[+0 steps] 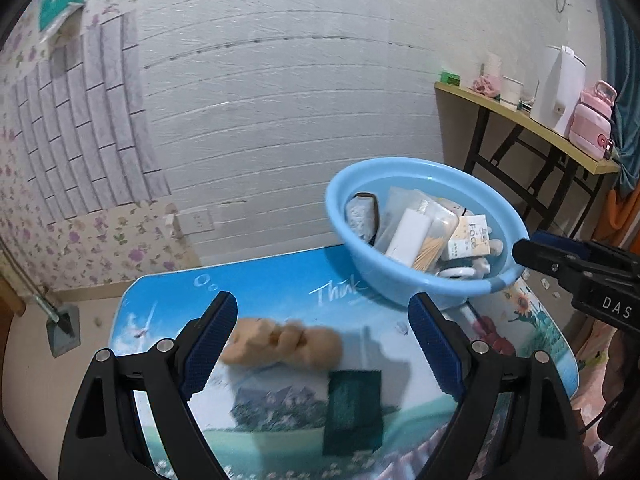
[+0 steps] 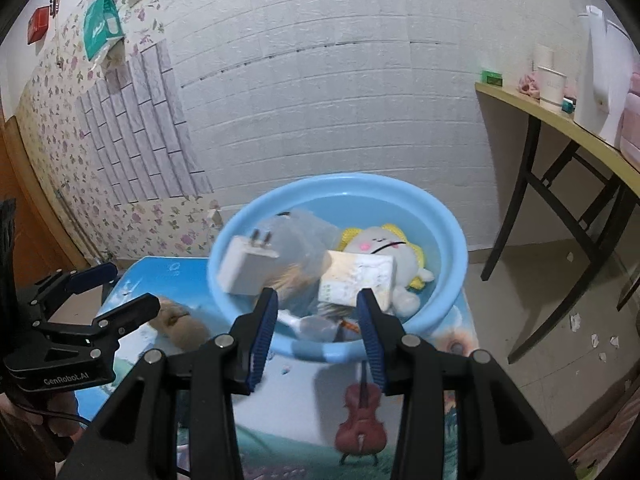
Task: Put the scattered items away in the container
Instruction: 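Move the left gripper toward the plush toy while the right gripper reaches the green packet, then grasp the dark green packet with the right gripper while the left gripper grasps the plush toy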
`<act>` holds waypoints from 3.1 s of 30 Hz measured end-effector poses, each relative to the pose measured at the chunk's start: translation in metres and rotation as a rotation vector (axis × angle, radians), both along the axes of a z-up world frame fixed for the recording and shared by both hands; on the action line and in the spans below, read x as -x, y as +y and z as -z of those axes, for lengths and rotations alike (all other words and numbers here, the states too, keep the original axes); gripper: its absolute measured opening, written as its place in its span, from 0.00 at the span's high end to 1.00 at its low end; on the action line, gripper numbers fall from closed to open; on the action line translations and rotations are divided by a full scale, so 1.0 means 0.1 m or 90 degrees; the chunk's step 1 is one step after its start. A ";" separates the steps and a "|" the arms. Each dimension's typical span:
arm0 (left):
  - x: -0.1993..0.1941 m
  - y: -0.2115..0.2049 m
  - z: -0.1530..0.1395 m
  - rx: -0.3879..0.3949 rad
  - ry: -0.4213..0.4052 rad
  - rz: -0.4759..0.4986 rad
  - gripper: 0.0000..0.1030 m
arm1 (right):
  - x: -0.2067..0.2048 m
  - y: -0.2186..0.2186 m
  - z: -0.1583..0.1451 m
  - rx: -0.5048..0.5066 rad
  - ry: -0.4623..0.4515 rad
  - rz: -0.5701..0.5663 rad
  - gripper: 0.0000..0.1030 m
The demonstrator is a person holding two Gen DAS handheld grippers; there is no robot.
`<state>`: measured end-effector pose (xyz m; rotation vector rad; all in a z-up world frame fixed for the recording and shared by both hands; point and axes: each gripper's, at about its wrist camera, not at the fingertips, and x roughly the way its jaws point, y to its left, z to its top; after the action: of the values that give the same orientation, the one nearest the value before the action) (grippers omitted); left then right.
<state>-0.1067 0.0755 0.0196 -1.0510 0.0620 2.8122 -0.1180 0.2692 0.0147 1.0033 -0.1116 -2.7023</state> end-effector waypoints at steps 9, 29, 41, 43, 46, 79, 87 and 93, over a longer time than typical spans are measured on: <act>-0.37 -0.41 0.16 0.016 -0.012 -0.033 0.15 | -0.22 -0.21 0.23 0.031 -0.075 -0.042 0.61; -0.54 -0.83 0.58 0.020 -0.073 -0.057 0.15 | -0.38 -0.88 0.72 -0.019 -0.154 -0.082 0.61; -0.48 -1.05 0.76 0.022 -0.090 -0.056 0.15 | -0.23 -1.32 1.00 -0.031 -0.204 -0.085 0.61; -0.46 -1.10 0.79 0.020 -0.093 -0.056 0.15 | -0.19 -1.35 1.04 -0.035 -0.212 -0.072 0.61; -0.44 -1.18 0.83 0.017 -0.097 -0.058 0.15 | -0.12 -1.38 1.11 -0.029 -0.228 -0.051 0.56; 0.29 -0.49 0.58 0.015 -0.043 -0.001 0.14 | -0.13 -0.62 1.12 -0.083 -0.154 0.016 0.53; 0.50 -0.38 0.66 0.016 -0.056 0.039 0.50 | -0.10 -0.51 1.14 -0.059 -0.153 0.009 0.53; 0.46 -0.36 0.68 0.011 -0.059 0.083 0.87 | -0.08 -0.48 1.14 -0.049 -0.145 -0.001 0.53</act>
<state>-0.1531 0.0400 -0.0481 -1.1362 0.1401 2.6481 -0.1099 0.2210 -0.0993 1.3317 -0.0490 -2.5985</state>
